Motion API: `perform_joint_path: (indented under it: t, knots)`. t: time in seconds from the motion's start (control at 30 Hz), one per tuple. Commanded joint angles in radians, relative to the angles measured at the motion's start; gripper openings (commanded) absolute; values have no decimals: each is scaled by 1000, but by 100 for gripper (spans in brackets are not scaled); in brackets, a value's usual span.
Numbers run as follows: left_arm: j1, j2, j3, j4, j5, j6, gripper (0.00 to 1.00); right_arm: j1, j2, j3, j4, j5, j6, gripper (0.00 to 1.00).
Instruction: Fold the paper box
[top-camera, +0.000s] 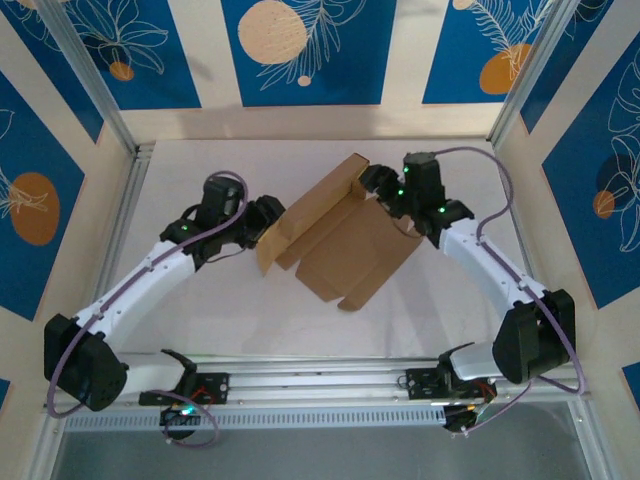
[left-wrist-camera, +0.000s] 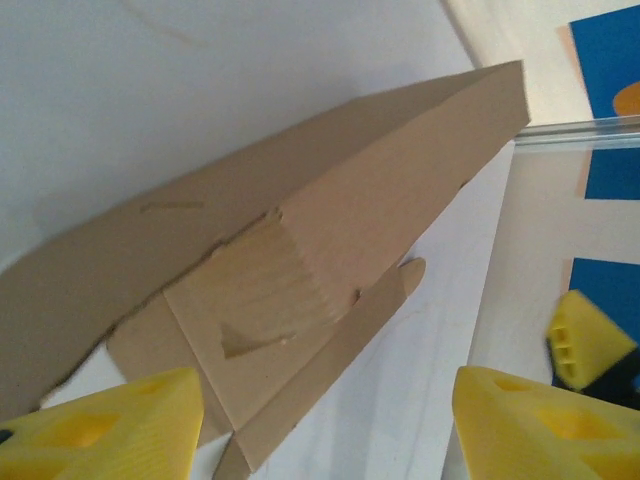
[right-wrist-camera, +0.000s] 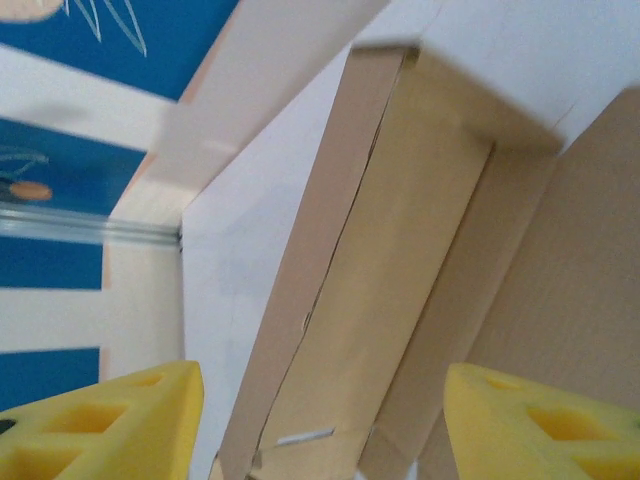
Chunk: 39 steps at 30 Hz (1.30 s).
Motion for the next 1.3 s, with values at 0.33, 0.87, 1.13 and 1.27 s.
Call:
perform_joint_path:
  t: [0.33, 0.87, 1.13, 1.27]
  knots:
    - [-41, 128, -71, 319, -152, -149, 67, -191, 460, 492, -258, -193, -303, 83]
    - [-37, 223, -8, 345, -182, -1, 65, -176, 620, 568, -295, -331, -343, 79]
    - [32, 265, 94, 305, -93, 163, 65, -172, 331, 125, -28, -275, -82, 79]
    - [79, 230, 130, 237, -45, 261, 65, -165, 274, 74, -59, -212, -110, 79]
